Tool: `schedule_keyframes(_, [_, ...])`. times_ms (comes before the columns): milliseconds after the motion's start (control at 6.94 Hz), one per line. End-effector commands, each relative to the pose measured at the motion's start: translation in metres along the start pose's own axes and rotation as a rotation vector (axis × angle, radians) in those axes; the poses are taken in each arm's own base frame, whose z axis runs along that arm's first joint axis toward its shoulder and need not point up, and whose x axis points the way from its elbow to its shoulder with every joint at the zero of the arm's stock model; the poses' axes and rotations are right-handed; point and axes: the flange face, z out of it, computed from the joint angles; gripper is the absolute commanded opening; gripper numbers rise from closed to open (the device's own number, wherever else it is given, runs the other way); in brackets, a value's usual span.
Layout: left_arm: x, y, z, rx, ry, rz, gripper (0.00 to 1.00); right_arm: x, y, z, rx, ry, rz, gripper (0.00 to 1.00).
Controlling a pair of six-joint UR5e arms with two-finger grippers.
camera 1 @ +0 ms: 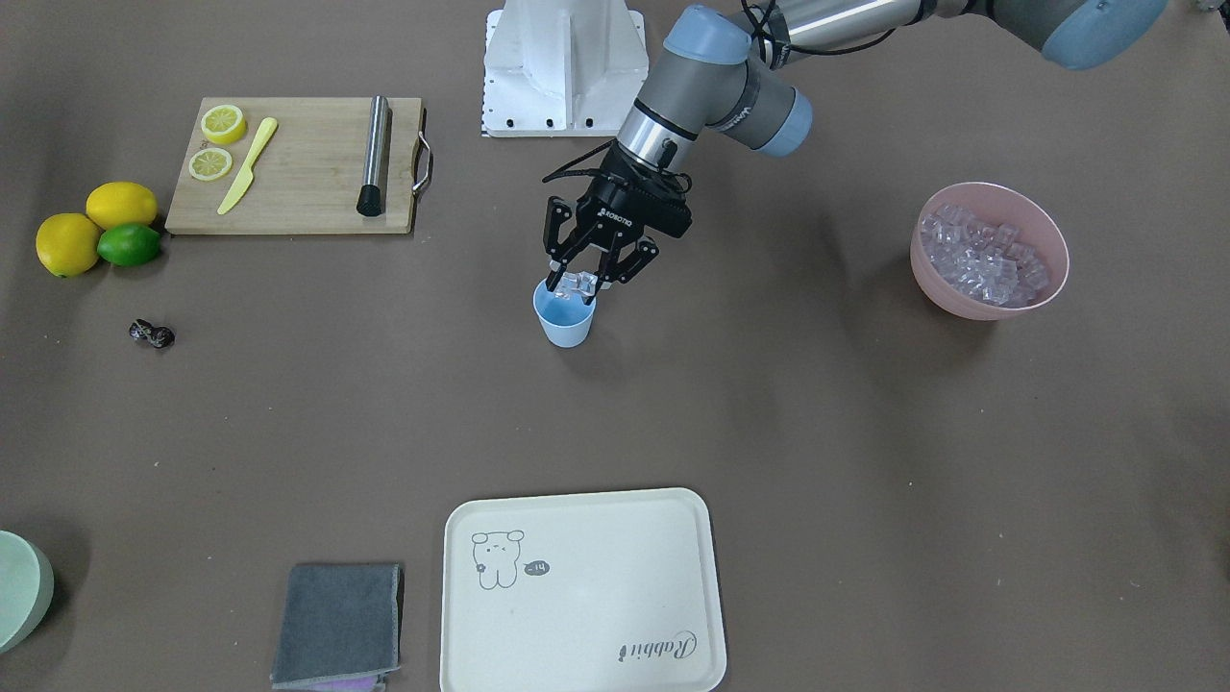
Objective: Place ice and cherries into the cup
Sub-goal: 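Open the left gripper to drop the ice cube into the blue cup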
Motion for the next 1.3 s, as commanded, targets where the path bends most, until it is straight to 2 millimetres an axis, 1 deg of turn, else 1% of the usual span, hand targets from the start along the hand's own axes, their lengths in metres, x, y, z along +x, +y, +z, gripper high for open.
schedule_keyframes(0, [0.013, 0.020, 0.000, 0.013, 0.008, 0.003, 0.00, 0.002, 0.000, 0.003, -0.005, 0.002, 0.003, 1.00])
schedule_keyframes(288, [0.008, 0.016, -0.001, 0.020, 0.003, 0.012, 0.00, 0.002, 0.000, 0.002, -0.004, 0.000, 0.006, 1.00])
schedule_keyframes(576, [0.000, 0.018, 0.000, 0.018, -0.011, 0.015, 0.00, 0.002, 0.000, 0.002, -0.004, 0.000, 0.006, 1.00])
schedule_keyframes(721, [0.000, 0.018, 0.000, 0.018, -0.011, 0.015, 0.28, 0.002, 0.000, 0.003, -0.005, 0.000, 0.004, 1.00])
schedule_keyframes(865, [-0.001, 0.018, 0.001, 0.018, -0.012, 0.016, 0.82, 0.002, 0.000, 0.002, -0.004, 0.000, 0.006, 1.00])
schedule_keyframes(1009, [0.001, 0.019, 0.000, 0.016, -0.009, 0.014, 0.97, 0.002, 0.000, 0.002, -0.004, 0.000, 0.006, 1.00])
schedule_keyframes(1153, [0.002, 0.018, -0.002, 0.019, -0.003, 0.009, 0.97, 0.002, 0.000, 0.002, -0.004, 0.000, 0.006, 1.00])
